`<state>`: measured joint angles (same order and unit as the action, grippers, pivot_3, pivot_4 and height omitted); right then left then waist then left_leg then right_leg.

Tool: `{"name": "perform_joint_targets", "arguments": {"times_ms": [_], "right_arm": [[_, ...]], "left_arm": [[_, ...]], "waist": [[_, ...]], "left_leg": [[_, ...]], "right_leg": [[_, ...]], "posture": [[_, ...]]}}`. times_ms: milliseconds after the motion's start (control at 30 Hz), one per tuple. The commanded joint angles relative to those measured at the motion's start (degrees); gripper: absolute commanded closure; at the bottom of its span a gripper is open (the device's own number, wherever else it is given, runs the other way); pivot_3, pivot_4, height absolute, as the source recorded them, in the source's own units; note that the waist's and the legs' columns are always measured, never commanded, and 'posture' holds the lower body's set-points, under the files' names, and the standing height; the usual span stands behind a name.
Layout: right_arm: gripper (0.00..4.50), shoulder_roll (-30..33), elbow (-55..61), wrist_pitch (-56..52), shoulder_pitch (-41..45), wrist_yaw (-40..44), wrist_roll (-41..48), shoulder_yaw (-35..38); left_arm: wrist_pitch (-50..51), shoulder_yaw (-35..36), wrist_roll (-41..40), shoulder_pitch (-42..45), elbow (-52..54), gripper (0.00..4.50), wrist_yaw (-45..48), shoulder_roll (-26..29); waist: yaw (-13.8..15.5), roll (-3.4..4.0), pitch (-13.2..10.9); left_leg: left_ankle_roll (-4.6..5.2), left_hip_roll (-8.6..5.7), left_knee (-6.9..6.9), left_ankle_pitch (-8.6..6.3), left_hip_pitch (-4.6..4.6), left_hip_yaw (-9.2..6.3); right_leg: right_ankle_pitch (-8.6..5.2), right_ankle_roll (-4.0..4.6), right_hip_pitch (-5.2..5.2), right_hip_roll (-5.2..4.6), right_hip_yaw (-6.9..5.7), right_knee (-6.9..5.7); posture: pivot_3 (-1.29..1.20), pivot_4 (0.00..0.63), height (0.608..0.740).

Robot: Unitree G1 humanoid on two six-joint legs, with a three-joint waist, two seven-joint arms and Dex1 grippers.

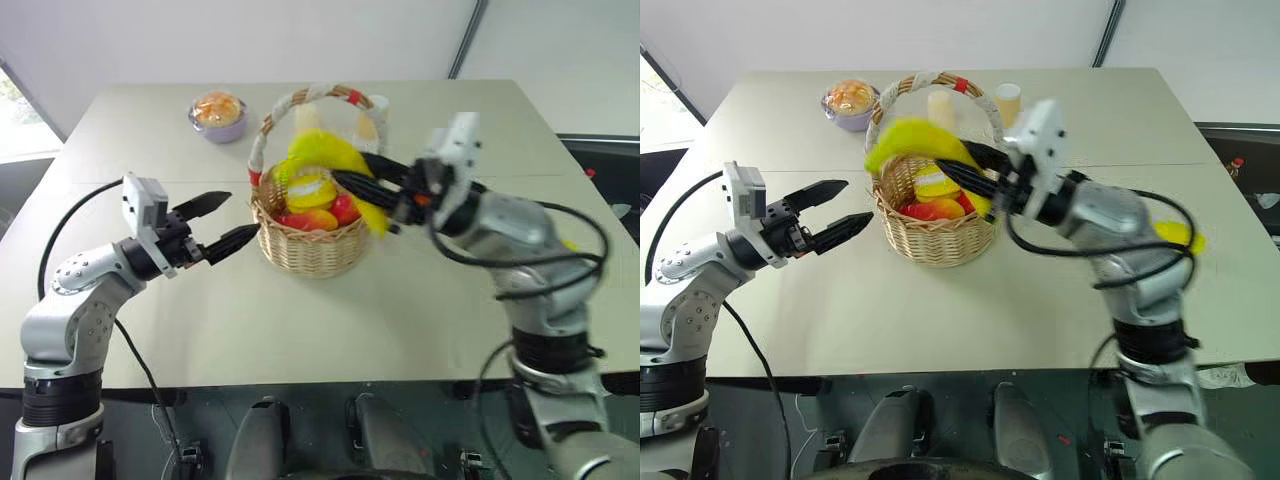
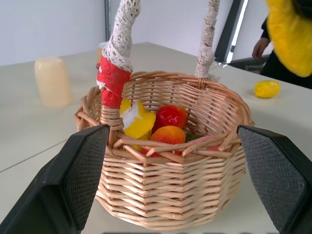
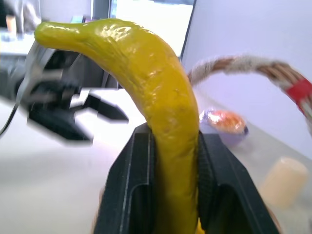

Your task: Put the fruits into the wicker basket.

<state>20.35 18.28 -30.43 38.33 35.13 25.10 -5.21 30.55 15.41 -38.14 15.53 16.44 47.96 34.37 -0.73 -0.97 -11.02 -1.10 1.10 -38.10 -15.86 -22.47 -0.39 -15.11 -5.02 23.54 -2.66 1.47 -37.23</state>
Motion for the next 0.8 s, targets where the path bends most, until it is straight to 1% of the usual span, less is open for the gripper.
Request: {"name": "perform_joint_targets", "arguments": {"times_ms": [33, 200, 267, 300, 400, 433, 467, 567, 633, 667, 733, 800], "right_arm": [[4.02, -3.52, -4.92, 3.95, 2.28, -3.89, -5.35, -2.62], [4.02, -6.51, -11.64, 7.73, 4.04, -5.46, -9.86, -4.42], [3.0, -6.72, -12.34, 8.47, 4.13, -5.33, -10.7, -4.58], [2.75, -6.8, -12.4, 8.67, 4.16, -5.27, -10.95, -4.54], [1.34, -5.96, -11.67, 9.53, 4.14, -5.26, -13.28, -5.2], [0.8, -5.61, -10.9, 9.51, 4.02, -5.25, -13.8, -5.25], [0.42, -5.0, -9.68, 9.19, 3.83, -4.88, -13.91, -5.04], [0.42, -1.72, -5.23, 8.15, 3.04, -2.9, -13.31, -3.37], [0.42, 2.11, -0.88, 7.0, 1.52, -0.36, -11.29, -1.02], [0.42, 4.42, 1.4, 6.11, 0.27, 1.26, -9.87, 0.56], [0.42, 11.51, 5.47, 3.15, -4.24, 4.98, -7.56, 5.35], [0.42, 17.49, 7.09, 0.94, -8.88, 6.93, -6.63, 9.61]], "left_arm": [[-0.81, 1.0, -1.9, -0.2, 3.49, 0.0, -1.39, -0.74], [-0.31, 0.06, -2.75, -0.51, 5.49, 0.0, -3.02, -1.66], [-0.15, -0.3, -2.95, -0.43, 5.92, 0.0, -3.34, -1.76], [-0.08, -0.43, -3.06, -0.39, 6.04, 0.0, -3.45, -1.78], [0.01, -1.06, -3.3, 0.08, 6.05, 0.0, -3.67, -1.9], [0.02, -1.3, -3.36, 0.28, 6.02, 0.0, -3.68, -1.93], [0.01, -1.55, -3.38, 0.57, 5.9, 0.0, -3.63, -1.94], [0.01, -2.13, -3.45, 1.53, 5.34, 0.0, -3.31, -2.0], [0.06, -2.64, -3.69, 2.36, 4.9, 0.0, -2.95, -2.01], [0.11, -2.98, -3.85, 2.77, 4.71, 0.0, -2.73, -2.04], [0.45, -4.37, -4.14, 3.96, 4.46, 0.0, -2.12, -2.4], [0.82, -5.6, -4.43, 4.7, 4.72, 0.0, -1.51, -2.7]], "waist": [[0.06, 0.0, 0.0], [-0.16, 0.01, 0.0], [-0.22, 0.01, 0.0], [-0.23, 0.01, 0.0], [-0.3, 0.01, -0.01], [-0.32, 0.01, -0.01], [-0.3, 0.01, -0.01], [-0.22, 0.02, -0.01], [-0.03, 0.02, -0.01], [0.13, 0.02, -0.01], [0.47, 0.0, 0.0], [0.67, 0.0, 0.0]], "left_leg": [[0.0, -0.08, 0.01, 0.0, -0.02, -0.01], [0.01, -0.13, 0.02, -0.01, -0.04, 0.01], [0.01, -0.13, 0.02, -0.01, -0.02, 0.01], [0.01, -0.12, 0.02, -0.01, -0.02, 0.01], [0.01, -0.13, 0.03, -0.01, -0.02, 0.01], [0.01, -0.13, 0.03, -0.01, -0.02, 0.01], [0.01, -0.13, 0.03, -0.01, -0.02, 0.01], [0.01, -0.13, 0.03, -0.01, -0.02, 0.01], [0.02, -0.13, 0.03, -0.01, -0.04, 0.0], [0.03, -0.13, 0.03, -0.02, -0.04, -0.01], [0.05, -0.16, 0.04, -0.03, -0.06, -0.08], [0.09, -0.19, 0.04, -0.05, -0.05, -0.1]], "right_leg": [[0.0, 0.0, 0.01, -0.07, 0.0, 0.01], [0.01, -0.01, 0.04, -0.15, 0.0, 0.01], [0.01, -0.01, 0.03, -0.13, 0.0, 0.0], [0.01, -0.01, 0.04, -0.11, 0.0, -0.01], [0.01, -0.01, 0.04, -0.1, 0.0, -0.01], [0.01, -0.01, 0.05, -0.1, 0.0, -0.01], [0.01, -0.01, 0.05, -0.08, 0.0, -0.01], [0.01, -0.01, 0.05, -0.08, 0.0, 0.0], [0.01, -0.01, 0.04, -0.1, -0.01, 0.0], [0.01, -0.01, 0.04, -0.11, -0.01, 0.02], [0.0, -0.01, -0.05, -0.13, -0.06, 0.09], [0.0, -0.01, -0.11, -0.16, -0.07, 0.17]], "posture": [[0.0, 0.15, 0.74], [0.0, 0.15, 0.74], [0.0, 0.15, 0.74], [0.0, 0.15, 0.74], [0.0, 0.15, 0.74], [0.0, 0.15, 0.74], [0.0, 0.15, 0.74], [0.0, 0.15, 0.74], [0.0, 0.15, 0.74], [0.0, 0.15, 0.74], [0.0, 0.15, 0.74], [0.0, 0.15, 0.74]]}}
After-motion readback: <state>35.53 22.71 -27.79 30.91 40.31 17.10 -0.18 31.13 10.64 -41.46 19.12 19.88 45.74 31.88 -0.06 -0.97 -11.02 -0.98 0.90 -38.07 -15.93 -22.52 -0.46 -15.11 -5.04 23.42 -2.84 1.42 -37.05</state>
